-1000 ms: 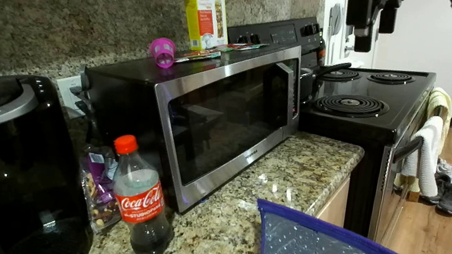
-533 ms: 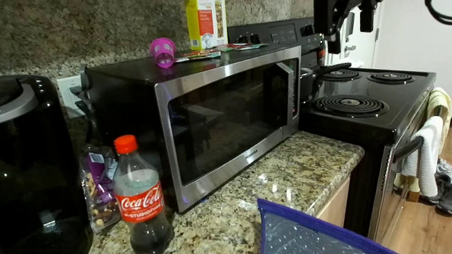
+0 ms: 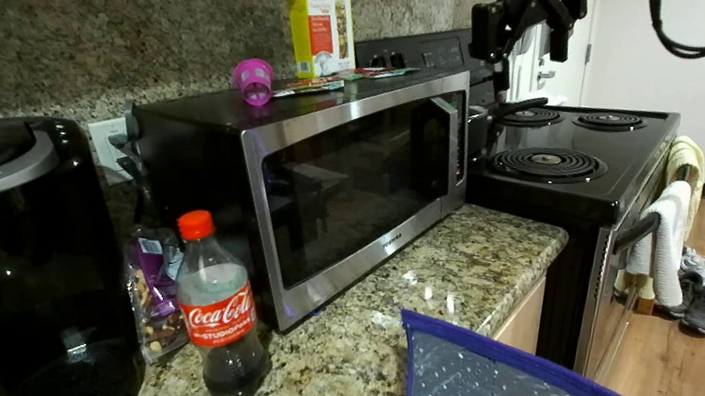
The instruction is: Open the microwave door fully
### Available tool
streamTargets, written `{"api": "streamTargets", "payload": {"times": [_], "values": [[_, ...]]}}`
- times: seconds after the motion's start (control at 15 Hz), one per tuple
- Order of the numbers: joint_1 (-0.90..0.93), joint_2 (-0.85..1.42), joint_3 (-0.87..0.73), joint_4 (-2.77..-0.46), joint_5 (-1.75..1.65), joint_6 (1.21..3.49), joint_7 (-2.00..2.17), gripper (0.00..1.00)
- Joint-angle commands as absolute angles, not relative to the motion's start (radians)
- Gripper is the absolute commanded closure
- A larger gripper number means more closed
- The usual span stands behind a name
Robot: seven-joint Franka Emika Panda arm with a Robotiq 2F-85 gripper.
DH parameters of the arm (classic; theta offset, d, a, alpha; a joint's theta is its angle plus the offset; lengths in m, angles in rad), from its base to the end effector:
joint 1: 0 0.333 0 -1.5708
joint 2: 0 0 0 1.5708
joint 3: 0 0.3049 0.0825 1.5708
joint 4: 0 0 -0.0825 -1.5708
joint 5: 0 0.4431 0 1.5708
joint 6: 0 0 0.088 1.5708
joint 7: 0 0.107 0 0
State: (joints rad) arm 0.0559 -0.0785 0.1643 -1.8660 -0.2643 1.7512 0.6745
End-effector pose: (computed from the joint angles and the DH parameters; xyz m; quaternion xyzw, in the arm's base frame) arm 0.5840 0.1089 0.5213 0.9706 -0.1980 0.0417 0.1303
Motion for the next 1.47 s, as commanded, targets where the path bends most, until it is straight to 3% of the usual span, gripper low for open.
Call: {"api": "streamTargets", "payload": {"times": [0.0,0.73,1.4], "values": [[0.052,-0.078,0.119,-1.908,-0.224,1.9,0.631,0.0],[0.068,-0.025,0.088,-1.935,-0.241,1.99,0.192,0.0],[0.075,-0.021,0.087,-1.936,-0.216,2.05,0.23,0.0]]}}
